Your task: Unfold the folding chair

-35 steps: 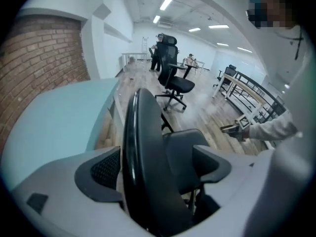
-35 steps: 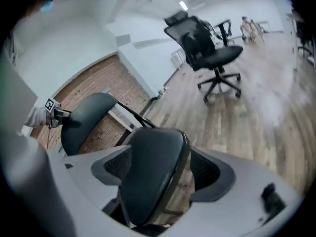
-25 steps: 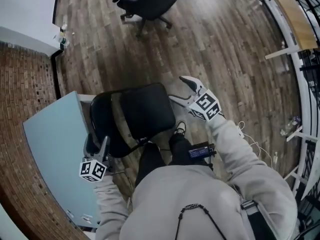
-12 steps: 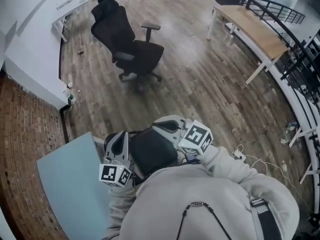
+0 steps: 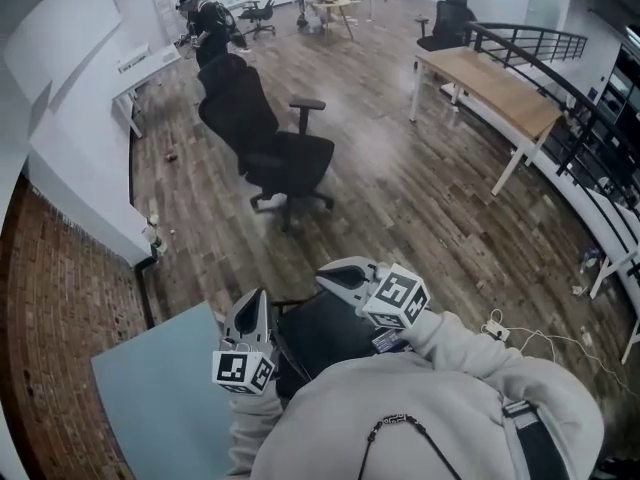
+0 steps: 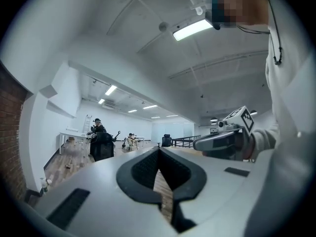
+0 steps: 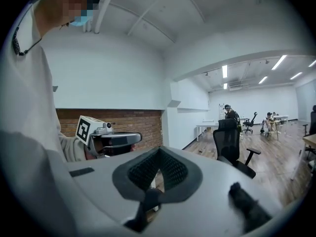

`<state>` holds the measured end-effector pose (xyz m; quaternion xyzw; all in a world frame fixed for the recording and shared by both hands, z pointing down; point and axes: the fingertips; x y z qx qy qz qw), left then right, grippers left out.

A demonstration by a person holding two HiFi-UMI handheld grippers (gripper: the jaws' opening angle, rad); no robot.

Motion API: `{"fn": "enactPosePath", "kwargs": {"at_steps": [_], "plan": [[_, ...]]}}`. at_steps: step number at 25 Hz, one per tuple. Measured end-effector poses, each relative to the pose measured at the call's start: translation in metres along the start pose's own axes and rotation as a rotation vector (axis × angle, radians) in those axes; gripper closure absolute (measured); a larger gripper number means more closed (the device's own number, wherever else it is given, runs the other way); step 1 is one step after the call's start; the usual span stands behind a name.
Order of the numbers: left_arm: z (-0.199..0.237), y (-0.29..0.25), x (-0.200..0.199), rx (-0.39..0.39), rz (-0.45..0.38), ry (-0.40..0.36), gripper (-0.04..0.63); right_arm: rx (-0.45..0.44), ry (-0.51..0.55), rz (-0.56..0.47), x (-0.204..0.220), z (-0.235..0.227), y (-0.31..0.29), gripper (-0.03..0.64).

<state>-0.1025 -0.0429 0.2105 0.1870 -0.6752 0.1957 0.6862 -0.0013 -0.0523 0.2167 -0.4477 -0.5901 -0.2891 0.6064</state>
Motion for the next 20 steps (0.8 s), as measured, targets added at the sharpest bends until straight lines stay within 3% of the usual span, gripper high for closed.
{"fn": "enactPosePath", "kwargs": {"at_steps": [8, 20], "plan": [[0.021, 0.037, 0.002, -0.001, 0.014, -0.013, 0.592, -0.008, 0.014, -0.01, -0.006, 0.026, -0.027, 0.611], [0.028, 0.041, 0.012, 0.028, 0.015, -0.004, 0.592, 0.025, -0.005, -0.002, 0.005, 0.031, -0.032, 0.611]]}}
Point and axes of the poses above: the fingertips, and each gripper's own axes: y backward along the fingers, z to its left, x out of its underside, and after that the axes turned 3 degrees about -y, right-handed
